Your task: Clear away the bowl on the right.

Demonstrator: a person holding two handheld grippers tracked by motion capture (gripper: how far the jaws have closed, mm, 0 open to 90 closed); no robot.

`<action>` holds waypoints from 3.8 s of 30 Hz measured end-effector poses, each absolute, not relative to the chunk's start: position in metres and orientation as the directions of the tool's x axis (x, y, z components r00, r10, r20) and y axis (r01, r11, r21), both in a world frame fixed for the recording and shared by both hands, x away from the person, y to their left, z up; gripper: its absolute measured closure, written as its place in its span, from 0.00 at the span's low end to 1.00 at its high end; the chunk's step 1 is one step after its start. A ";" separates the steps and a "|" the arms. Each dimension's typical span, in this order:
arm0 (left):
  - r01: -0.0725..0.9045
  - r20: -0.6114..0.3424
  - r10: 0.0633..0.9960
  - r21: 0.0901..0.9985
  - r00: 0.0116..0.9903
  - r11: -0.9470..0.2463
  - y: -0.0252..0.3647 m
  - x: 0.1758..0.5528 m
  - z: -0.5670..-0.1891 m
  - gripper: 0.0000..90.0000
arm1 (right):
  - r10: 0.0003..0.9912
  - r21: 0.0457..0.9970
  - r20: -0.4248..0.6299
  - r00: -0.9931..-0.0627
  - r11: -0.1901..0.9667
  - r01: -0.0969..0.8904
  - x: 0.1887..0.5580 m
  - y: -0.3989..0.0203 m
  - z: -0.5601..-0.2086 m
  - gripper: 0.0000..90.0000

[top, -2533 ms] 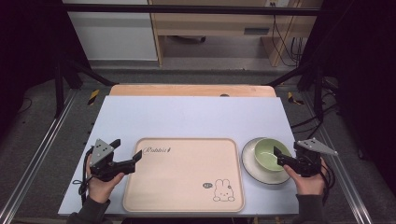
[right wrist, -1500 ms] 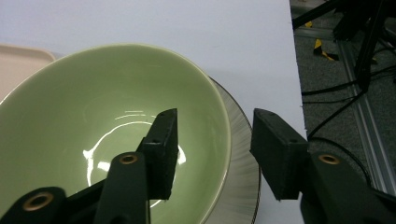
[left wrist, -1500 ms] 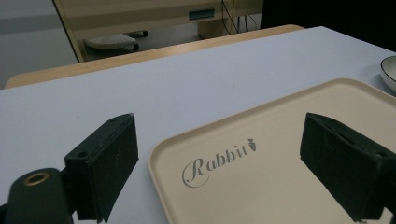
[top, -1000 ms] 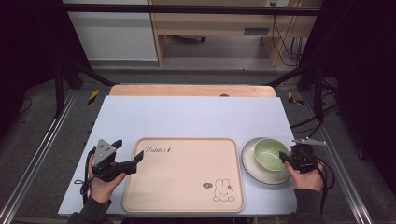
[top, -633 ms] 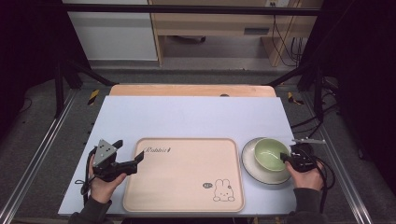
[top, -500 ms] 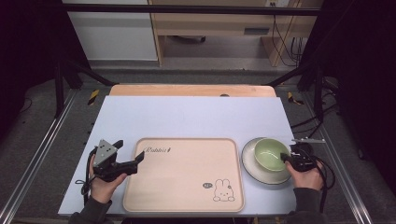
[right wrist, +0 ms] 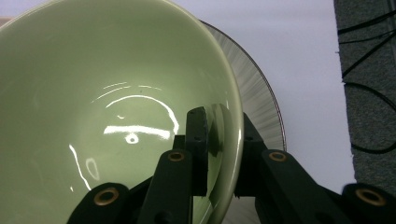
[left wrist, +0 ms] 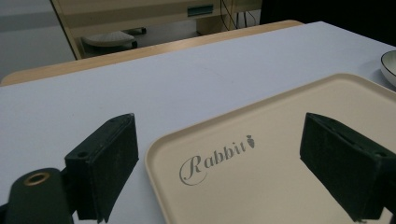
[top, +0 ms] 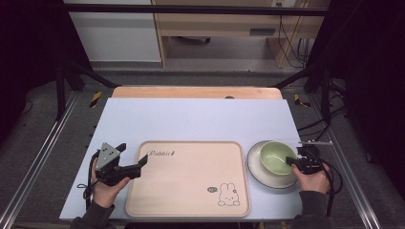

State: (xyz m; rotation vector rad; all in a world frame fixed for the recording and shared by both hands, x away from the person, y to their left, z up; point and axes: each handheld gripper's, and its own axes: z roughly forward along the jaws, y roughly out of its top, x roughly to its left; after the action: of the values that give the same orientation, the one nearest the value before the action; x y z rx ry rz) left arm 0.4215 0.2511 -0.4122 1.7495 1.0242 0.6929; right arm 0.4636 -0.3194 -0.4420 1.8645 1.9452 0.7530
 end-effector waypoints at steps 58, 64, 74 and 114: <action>0.329 -0.001 0.876 0.927 0.483 -0.181 0.253 0.422 -0.411 0.13 | 0.979 0.625 0.174 -0.109 -0.024 0.781 0.458 -0.315 -0.432 0.93; 0.329 0.001 0.876 0.927 0.483 -0.182 0.253 0.421 -0.411 0.12 | 0.971 0.634 0.209 -0.116 -0.045 0.772 0.455 -0.315 -0.427 0.93; 0.326 0.001 0.874 0.927 0.486 -0.182 0.252 0.421 -0.411 0.12 | 0.964 0.655 0.215 -0.157 -0.023 0.755 0.452 -0.309 -0.417 0.93; 0.322 0.007 0.868 0.927 0.496 -0.192 0.249 0.420 -0.410 0.13 | 0.906 0.723 0.221 -0.362 0.096 0.684 0.442 -0.250 -0.380 0.93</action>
State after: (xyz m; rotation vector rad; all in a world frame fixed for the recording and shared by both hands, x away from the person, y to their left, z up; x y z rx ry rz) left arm 0.4199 0.2491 -0.4104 1.7504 1.0102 0.6896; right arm 0.4416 -0.2504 -0.3798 1.5784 2.0972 1.1278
